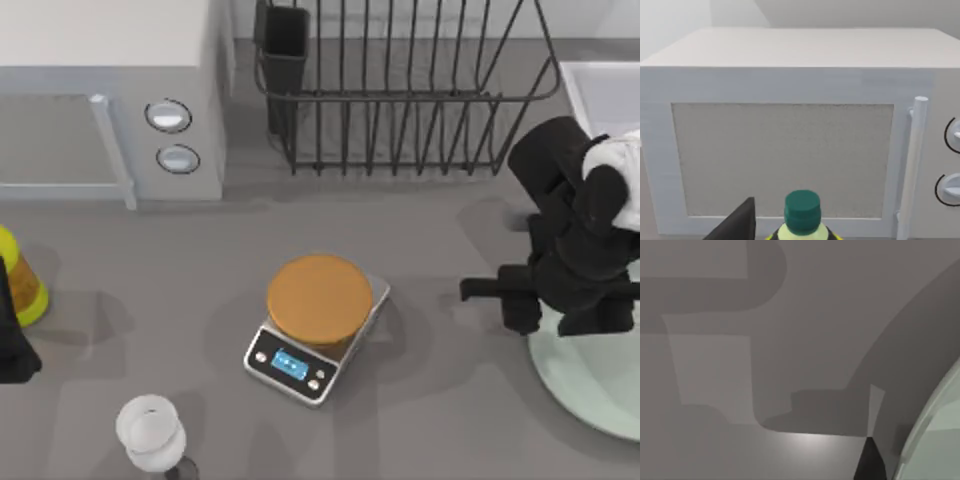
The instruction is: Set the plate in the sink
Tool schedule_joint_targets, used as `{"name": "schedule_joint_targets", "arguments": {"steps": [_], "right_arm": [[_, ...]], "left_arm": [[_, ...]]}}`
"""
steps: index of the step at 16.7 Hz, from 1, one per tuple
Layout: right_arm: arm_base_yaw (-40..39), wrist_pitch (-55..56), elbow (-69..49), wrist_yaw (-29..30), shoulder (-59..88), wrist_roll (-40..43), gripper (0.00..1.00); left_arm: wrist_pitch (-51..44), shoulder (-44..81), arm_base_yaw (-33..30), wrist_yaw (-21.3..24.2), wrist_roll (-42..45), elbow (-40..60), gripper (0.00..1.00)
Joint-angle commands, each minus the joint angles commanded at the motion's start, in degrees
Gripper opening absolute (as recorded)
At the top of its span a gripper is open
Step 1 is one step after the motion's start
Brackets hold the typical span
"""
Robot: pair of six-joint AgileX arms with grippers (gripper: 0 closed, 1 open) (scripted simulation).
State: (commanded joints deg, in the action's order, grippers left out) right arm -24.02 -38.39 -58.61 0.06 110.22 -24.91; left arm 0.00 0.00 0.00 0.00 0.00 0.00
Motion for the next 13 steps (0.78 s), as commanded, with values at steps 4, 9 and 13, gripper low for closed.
{"name": "schedule_joint_targets", "arguments": {"steps": [4,9,13], "right_arm": [[0.0,0.0,0.0,0.0,0.0,0.0,0.0],[0.69,-1.86,-3.75,0.36,-3.86,0.04,0.0],[0.58,-13.1,-14.92,0.34,-3.32,-0.08,0.0]], "left_arm": [[0.0,0.0,0.0,0.0,0.0,0.0,1.0],[0.0,0.0,0.0,0.0,0.0,0.0,1.0],[0.0,0.0,0.0,0.0,0.0,0.0,1.0]]}}
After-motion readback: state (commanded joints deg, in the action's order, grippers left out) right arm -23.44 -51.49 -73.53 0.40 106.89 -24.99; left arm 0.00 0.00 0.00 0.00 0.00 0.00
